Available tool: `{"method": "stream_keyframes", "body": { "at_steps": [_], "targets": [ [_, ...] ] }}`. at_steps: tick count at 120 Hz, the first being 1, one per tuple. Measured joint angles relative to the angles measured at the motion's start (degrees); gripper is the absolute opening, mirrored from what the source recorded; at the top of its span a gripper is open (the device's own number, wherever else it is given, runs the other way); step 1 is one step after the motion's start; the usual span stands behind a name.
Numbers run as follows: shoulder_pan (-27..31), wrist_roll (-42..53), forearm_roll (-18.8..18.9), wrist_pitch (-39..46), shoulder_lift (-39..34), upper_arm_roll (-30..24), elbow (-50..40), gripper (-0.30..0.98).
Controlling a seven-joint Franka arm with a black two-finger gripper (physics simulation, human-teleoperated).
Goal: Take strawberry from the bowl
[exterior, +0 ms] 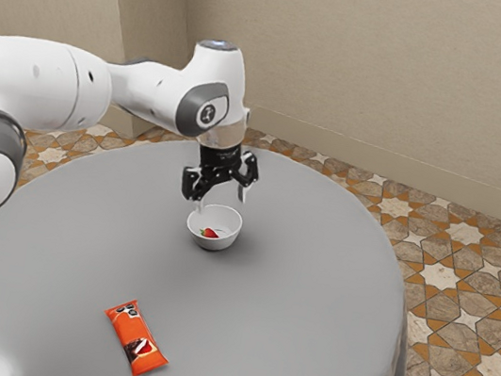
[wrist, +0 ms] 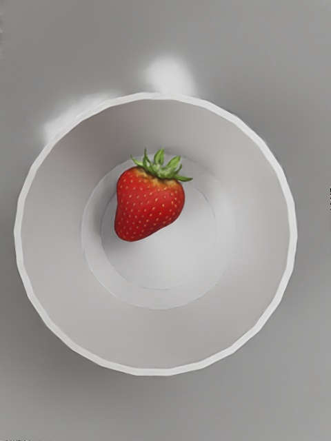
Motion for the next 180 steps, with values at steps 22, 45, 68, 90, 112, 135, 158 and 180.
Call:
{"method": "stream_keyframes", "body": {
  "at_steps": [22, 45, 68, 90, 112, 135, 158, 180],
  "targets": [
    [0.71, -9.63, -0.07, 0.99, -0.10, 0.15, -0.15, 0.69],
    [1.47, -18.00, -0.16, 1.62, -0.33, 0.15, -1.70, 0.58],
    [1.89, -23.98, -0.28, 2.09, 1.45, 0.16, -0.77, 0.49],
    [1.91, -28.15, -0.39, 2.41, 2.31, 0.11, -0.48, 0.38],
    [1.98, -31.22, -0.32, 2.54, 2.76, 0.20, -0.48, 0.31],
    [2.24, -33.49, 0.10, 2.84, 4.44, 0.23, 1.48, 0.29],
    [2.27, -35.03, 0.17, 3.66, 6.26, 0.23, 2.25, 0.29],
    [2.33, -36.12, 0.03, 4.27, 7.10, 0.23, 2.02, 0.28]
  ]
}}
